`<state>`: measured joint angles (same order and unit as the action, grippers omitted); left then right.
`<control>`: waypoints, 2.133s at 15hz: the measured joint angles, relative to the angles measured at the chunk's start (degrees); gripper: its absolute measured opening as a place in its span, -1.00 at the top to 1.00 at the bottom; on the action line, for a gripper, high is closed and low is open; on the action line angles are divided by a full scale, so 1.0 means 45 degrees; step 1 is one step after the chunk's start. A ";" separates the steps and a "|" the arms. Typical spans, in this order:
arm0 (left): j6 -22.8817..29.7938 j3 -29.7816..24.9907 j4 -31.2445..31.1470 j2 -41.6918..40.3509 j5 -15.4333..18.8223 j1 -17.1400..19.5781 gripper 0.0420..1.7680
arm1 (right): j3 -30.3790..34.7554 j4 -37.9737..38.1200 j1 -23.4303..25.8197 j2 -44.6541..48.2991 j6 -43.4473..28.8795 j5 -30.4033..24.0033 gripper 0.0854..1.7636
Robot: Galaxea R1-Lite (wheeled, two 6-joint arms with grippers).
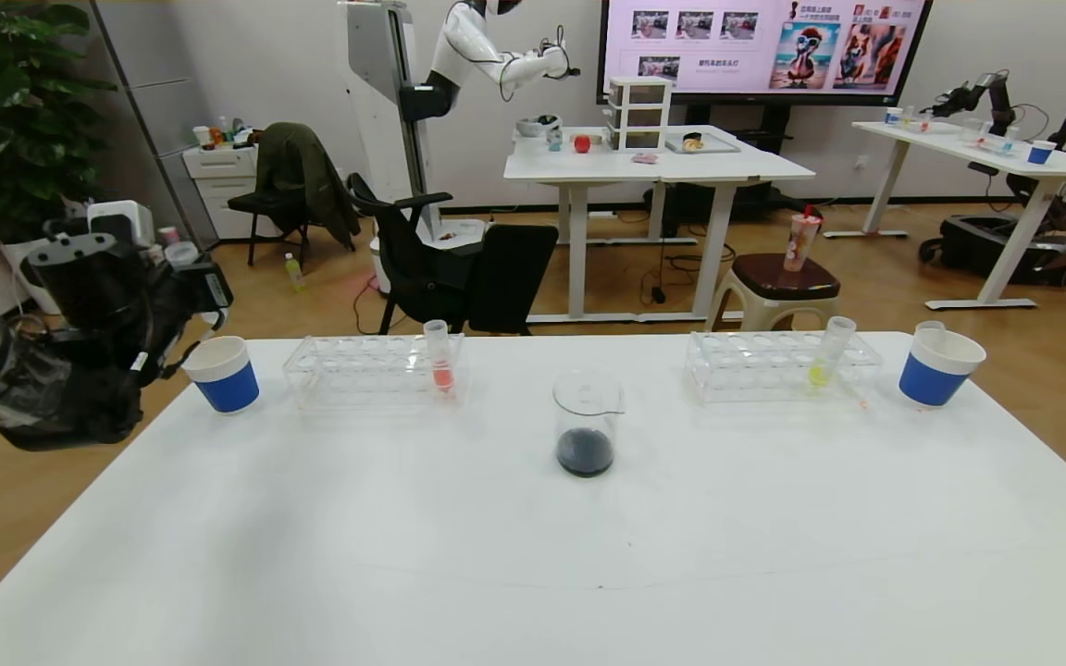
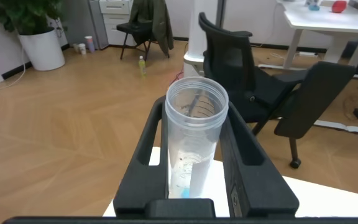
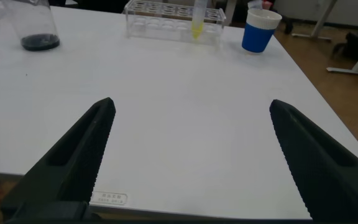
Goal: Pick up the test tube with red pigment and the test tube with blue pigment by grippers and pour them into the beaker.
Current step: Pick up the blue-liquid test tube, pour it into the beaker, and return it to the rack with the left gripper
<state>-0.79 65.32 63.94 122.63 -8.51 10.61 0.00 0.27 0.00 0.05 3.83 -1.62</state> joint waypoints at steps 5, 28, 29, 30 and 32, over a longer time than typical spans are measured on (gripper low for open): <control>0.0054 0.0068 0.0926 0.1460 -0.0024 0.0442 0.46 | 0.0000 0.0000 0.0000 0.0000 0.0000 0.0000 -0.96; 0.0176 -0.0331 0.0306 -0.0108 0.0016 -0.2284 -0.98 | 0.0000 0.0000 0.0000 0.0000 0.0000 -0.0005 -0.96; 0.0154 -0.0433 0.0271 -0.0452 -0.0005 -0.2514 -0.98 | 0.0000 -0.0005 0.0000 0.0000 0.0000 -0.0005 -0.96; 0.0108 -0.0555 0.0192 -0.0856 -0.0008 -0.2639 -0.98 | 0.0000 0.0000 0.0000 0.0000 0.0000 0.0000 -0.96; 0.0030 -0.0924 -0.0488 -0.2045 -0.0014 -0.2815 -0.98 | 0.0000 -0.0005 0.0000 0.0000 0.0000 -0.0005 -0.96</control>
<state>-0.66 61.16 61.75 113.42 -8.57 -2.06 0.00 0.24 0.00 0.05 3.83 -1.65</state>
